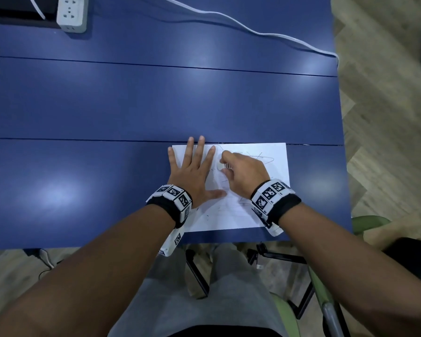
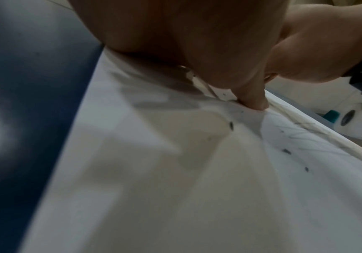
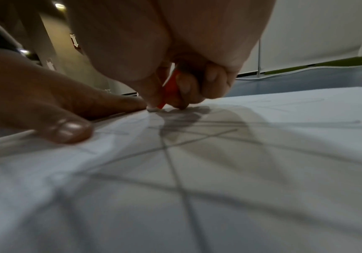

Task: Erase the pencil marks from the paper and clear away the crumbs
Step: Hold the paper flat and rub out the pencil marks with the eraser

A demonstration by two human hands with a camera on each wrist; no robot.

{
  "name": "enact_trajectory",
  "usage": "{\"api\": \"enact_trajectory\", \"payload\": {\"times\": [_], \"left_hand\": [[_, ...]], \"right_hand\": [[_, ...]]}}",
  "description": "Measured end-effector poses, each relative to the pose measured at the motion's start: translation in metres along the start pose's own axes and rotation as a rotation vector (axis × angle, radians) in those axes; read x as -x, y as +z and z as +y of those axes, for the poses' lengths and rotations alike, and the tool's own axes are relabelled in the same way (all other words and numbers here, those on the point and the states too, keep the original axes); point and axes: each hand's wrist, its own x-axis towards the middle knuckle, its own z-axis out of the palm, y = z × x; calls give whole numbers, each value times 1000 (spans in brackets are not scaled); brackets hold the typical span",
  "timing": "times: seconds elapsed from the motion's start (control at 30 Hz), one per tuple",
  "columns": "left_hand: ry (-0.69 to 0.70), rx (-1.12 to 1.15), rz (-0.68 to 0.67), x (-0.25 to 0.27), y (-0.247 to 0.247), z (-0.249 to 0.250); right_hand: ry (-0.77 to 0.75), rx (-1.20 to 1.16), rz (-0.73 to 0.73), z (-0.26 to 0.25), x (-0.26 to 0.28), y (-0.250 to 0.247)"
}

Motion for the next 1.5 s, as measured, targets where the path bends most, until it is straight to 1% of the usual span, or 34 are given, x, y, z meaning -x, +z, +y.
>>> {"api": "enact_trajectory", "payload": {"times": [0.13, 0.27, 0.43, 0.6, 0.73, 0.9, 1.07, 1.2, 1.3, 1.37, 1.47, 1.5], "left_hand": [[3, 14, -3, 0, 1, 0], [-4, -3, -2, 0, 1, 0], [1, 19, 0, 0, 0, -1], [-5, 9, -3, 1, 0, 0], [0, 27, -4, 0, 0, -1], [-8, -2, -6, 0, 1, 0], [-1, 17, -11, 0, 0, 0], [-6, 6, -13, 0, 1, 0], [-3, 10, -22, -1, 0, 1], [-5, 9, -21, -1, -1, 0], [-11, 0, -22, 0, 0, 0], [-11, 0, -22, 0, -1, 1]], "right_hand": [[56, -34, 77, 4, -8, -4], [26, -4, 29, -1, 0, 2], [111, -55, 107, 5, -10, 0], [101, -42, 58, 1, -2, 5], [150, -53, 120, 8, -16, -3], [73, -28, 36, -1, 0, 3], [147, -82, 109, 2, -15, 0], [94, -69, 63, -6, -8, 8], [165, -92, 122, -1, -19, 3], [189, -101, 129, -3, -21, 3], [109, -74, 81, -8, -14, 8], [104, -68, 77, -6, -15, 7]]}}
